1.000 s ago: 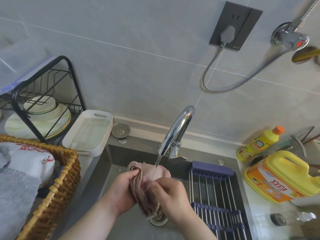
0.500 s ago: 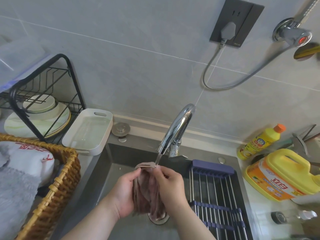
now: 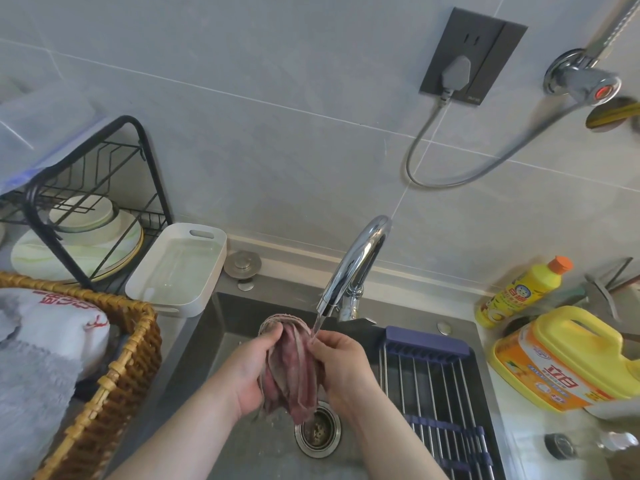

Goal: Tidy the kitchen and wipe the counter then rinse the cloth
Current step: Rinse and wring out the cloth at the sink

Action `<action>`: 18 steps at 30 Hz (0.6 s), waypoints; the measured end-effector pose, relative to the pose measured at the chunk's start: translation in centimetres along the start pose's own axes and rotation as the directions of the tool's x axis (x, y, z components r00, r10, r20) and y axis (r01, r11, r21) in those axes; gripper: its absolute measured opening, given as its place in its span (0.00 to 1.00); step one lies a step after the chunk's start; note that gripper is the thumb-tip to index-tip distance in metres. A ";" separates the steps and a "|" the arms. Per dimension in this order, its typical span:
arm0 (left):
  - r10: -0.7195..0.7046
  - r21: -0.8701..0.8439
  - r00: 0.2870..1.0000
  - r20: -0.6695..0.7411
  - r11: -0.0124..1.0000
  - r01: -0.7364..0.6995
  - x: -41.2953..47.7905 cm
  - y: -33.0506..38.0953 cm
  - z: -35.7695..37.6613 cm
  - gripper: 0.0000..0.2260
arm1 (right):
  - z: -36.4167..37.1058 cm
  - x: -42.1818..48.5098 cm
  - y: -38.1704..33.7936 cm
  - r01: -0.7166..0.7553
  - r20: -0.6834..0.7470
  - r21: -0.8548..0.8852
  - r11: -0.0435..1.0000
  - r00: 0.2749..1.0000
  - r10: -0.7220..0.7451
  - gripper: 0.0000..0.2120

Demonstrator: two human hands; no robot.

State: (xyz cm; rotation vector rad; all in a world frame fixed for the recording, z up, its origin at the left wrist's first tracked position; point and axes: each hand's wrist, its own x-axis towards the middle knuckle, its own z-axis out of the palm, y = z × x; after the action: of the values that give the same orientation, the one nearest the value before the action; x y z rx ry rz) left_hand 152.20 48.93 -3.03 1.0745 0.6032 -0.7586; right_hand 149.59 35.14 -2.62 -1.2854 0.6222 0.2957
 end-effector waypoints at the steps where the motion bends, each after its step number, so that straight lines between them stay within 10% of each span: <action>1: 0.006 0.045 1.000 0.005 0.999 -0.006 0.1 -0.1 0.0 0.24 | 0.1 0.1 0.2 0.022 -0.053 -0.079 0.997 0.998 -0.027 0.05; 7: 0.032 0.239 0.999 0.042 0.970 -0.041 0.1 -0.5 0.8 0.24 | 0.4 -0.1 0.1 0.004 -0.085 -0.354 0.935 0.996 -0.037 0.23; 14: 0.366 0.701 0.930 0.009 0.661 -0.267 0.1 0.1 0.5 0.10 | -2.0 -0.9 -0.6 -0.041 -0.021 -0.276 0.960 0.999 0.036 0.19; 18: 0.376 0.680 0.925 0.047 0.666 -0.305 0.0 0.3 0.6 0.14 | -1.5 -1.1 -0.1 -0.036 -0.040 -0.299 0.954 0.999 0.025 0.23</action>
State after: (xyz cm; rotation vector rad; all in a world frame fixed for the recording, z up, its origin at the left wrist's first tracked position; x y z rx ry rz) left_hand 152.47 48.46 -2.70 1.8626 0.1659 -0.5965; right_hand 148.34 33.82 -2.08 -1.5768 0.6448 0.4044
